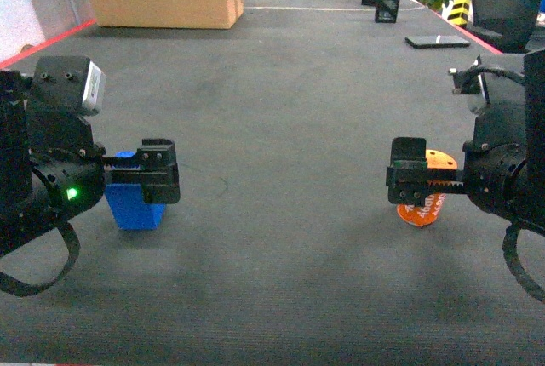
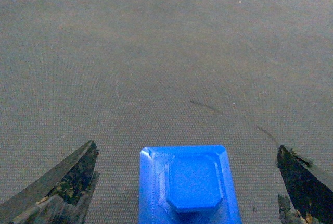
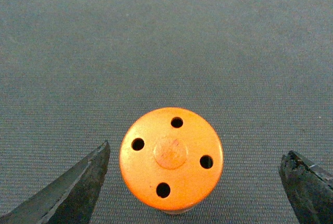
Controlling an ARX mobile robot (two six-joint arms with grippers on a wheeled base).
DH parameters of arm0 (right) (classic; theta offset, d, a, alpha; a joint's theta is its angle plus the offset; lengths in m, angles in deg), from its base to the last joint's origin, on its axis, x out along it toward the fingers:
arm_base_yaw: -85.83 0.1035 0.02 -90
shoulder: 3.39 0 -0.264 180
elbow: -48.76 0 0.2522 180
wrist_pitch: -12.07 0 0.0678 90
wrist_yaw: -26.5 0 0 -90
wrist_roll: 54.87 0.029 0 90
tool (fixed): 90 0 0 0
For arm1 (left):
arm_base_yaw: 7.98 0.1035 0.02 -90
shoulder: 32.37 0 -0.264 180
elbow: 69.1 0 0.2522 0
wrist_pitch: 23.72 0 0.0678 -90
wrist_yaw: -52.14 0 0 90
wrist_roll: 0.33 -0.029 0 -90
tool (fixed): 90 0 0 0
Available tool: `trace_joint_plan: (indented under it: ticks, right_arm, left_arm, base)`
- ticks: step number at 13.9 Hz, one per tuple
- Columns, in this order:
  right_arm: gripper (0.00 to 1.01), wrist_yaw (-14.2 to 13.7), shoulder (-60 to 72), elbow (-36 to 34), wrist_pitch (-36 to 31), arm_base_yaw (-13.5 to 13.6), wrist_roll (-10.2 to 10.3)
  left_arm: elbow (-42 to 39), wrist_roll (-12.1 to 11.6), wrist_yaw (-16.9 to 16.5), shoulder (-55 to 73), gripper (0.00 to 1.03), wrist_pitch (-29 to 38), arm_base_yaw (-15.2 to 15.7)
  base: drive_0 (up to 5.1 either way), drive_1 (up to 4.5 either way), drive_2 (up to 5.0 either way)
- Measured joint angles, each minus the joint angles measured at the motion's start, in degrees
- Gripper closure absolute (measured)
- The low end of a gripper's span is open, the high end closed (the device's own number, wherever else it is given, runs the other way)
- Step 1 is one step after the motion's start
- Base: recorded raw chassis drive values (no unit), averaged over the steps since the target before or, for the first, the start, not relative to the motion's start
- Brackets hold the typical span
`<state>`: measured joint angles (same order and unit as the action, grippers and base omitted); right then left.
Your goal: Sort blue parts and orange caps into right shelf containers
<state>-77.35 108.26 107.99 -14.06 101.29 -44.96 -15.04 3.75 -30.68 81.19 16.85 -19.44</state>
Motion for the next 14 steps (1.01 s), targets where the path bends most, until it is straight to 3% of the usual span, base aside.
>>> trace_joint_plan:
  ticks: [7, 9, 12, 14]
  right_arm:
    - [0.03, -0.5, 6.4, 3.13, 0.72, 0.22, 1.07]
    - [0.2, -0.76, 6.43, 3.93, 0.59, 0.24, 0.92]
    - [0.51, -0.92, 6.82, 4.02, -0.11, 0.24, 0.42]
    - [0.56, -0.9, 6.86, 4.0, -0.24, 0.24, 0.09]
  left_arm:
    - [3.08, 0.0, -0.17, 4.7, 0.05, -2.93, 0.2]
    - [3.5, 0.26, -0.39, 4.72, 0.05, -4.04, 0.28]
    - [3.58, 0.48, -0.39, 4.72, 0.33, -4.55, 0.31]
    - [3.58, 0.5, -0.42, 4.72, 0.51, -4.52, 0.31]
  base:
    - [0.0, 0.0, 0.0]
    - [0.0, 0.0, 0.0]
    - [0.0, 0.0, 0.0]
    - [0.0, 0.0, 0.0]
